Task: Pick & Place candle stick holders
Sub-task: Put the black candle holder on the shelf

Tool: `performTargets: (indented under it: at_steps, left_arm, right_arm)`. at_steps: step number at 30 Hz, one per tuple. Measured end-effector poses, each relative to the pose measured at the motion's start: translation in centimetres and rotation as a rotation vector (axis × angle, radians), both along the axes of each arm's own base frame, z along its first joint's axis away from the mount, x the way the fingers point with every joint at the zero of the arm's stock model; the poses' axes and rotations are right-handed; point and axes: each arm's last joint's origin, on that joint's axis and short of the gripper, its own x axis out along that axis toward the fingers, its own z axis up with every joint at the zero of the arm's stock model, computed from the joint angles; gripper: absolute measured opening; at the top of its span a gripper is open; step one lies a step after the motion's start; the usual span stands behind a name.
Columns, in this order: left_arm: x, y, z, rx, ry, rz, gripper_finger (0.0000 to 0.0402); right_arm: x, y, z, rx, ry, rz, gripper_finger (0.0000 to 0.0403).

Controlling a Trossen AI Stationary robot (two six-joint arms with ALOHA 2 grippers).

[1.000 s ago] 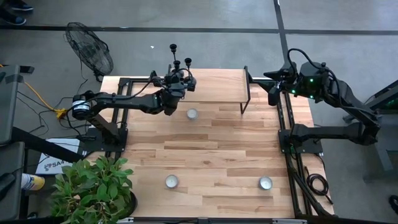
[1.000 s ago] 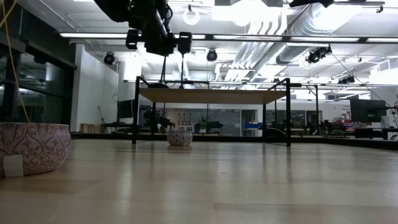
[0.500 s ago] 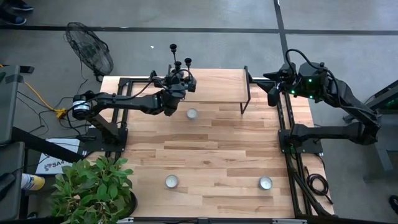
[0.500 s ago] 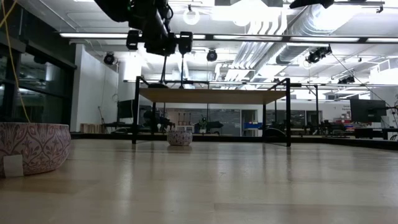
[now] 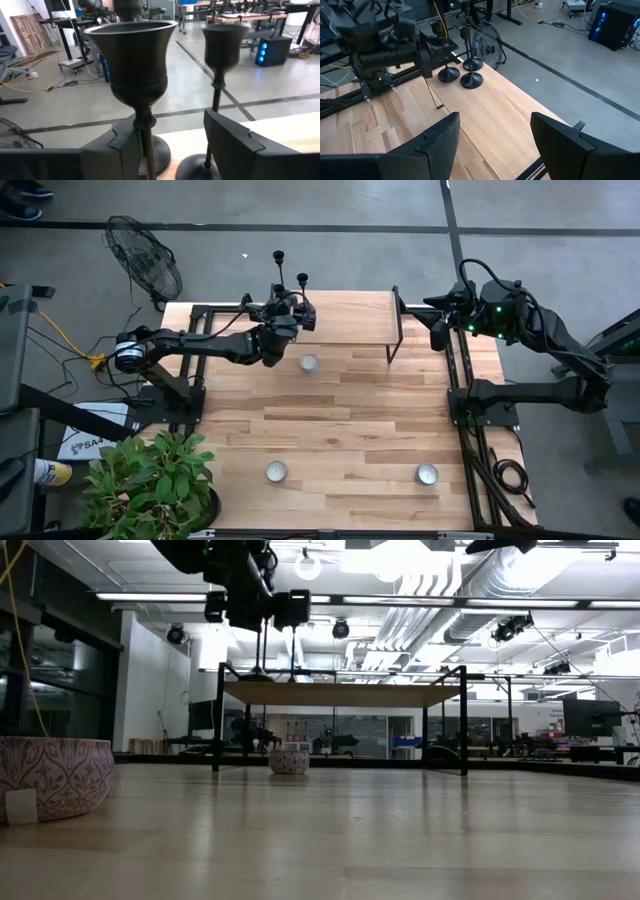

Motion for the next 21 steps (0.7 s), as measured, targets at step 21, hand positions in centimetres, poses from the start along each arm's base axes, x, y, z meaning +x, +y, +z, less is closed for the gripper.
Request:
performTargets:
  at_steps: [21]
  left_arm:
    - [-0.44,0.58,0.84,-0.018,-0.040,-0.079,0.0257]
  right_arm:
    - [0.00,0.01,-0.02,0.005,-0.001,-0.002,0.0240]
